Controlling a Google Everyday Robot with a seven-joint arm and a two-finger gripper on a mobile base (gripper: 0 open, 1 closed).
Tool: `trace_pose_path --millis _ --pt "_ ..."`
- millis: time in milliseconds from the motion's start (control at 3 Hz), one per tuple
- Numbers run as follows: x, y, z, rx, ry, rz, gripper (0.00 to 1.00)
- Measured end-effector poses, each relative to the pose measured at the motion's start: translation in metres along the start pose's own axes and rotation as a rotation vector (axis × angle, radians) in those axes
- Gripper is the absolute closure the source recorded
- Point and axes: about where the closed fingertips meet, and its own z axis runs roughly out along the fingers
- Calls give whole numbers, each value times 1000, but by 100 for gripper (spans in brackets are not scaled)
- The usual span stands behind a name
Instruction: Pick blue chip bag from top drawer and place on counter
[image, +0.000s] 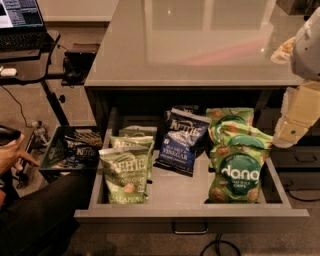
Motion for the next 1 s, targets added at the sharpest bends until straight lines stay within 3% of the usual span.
trace_pose_path --millis 333,667,1000 --pt "0 -2 1 13 4 4 0" --pt "-1 -5 31 15 -12 3 0" --pt "-4 -12 81 19 -50 -12 0"
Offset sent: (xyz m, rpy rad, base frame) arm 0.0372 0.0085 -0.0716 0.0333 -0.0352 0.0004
